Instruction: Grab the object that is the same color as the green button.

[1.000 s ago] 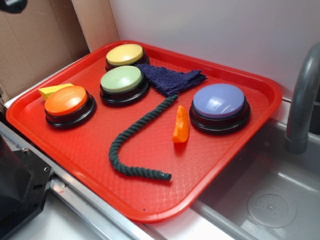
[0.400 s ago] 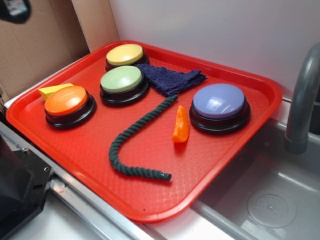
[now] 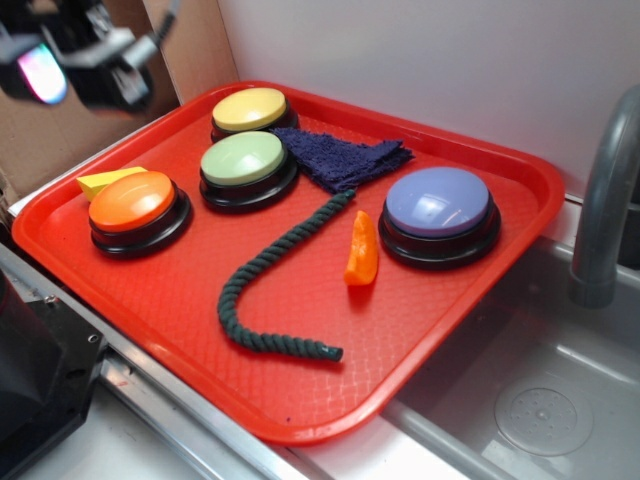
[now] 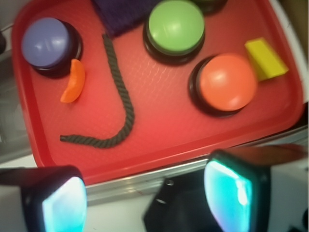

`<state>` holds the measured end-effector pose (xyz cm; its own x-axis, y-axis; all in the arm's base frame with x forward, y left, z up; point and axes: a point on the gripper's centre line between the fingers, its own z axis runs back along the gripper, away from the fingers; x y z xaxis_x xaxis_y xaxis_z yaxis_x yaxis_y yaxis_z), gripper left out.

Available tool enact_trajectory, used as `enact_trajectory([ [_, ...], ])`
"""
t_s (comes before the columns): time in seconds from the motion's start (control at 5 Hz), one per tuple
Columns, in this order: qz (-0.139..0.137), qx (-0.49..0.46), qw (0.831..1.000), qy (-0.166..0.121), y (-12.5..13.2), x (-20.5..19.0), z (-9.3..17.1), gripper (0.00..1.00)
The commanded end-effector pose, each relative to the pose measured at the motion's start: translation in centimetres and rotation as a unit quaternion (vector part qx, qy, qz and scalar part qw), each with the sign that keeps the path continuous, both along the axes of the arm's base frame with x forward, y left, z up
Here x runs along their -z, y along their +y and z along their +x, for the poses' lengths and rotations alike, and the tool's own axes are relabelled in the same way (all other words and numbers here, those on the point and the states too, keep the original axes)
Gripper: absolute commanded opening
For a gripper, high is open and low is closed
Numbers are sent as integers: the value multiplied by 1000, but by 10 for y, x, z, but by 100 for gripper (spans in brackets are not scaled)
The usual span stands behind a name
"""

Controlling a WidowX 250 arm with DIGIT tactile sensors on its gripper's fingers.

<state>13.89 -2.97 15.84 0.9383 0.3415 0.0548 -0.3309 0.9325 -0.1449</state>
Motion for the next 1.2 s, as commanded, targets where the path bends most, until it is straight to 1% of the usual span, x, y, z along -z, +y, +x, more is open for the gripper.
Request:
enact_trajectory([
  [0.0,-6,-135,990,-48,-8,62,19,100],
  [0.2,10,-132,989,-63,-16,89,22,100],
  [0.4,6,-104,993,-54,-27,114,25,100],
  [0.6,-4,-99,994,-51,-30,126,31,100],
  [0.8,13,-90,995,-50,-31,136,34,100],
  [1.0,40,-90,993,-65,-33,142,34,100],
])
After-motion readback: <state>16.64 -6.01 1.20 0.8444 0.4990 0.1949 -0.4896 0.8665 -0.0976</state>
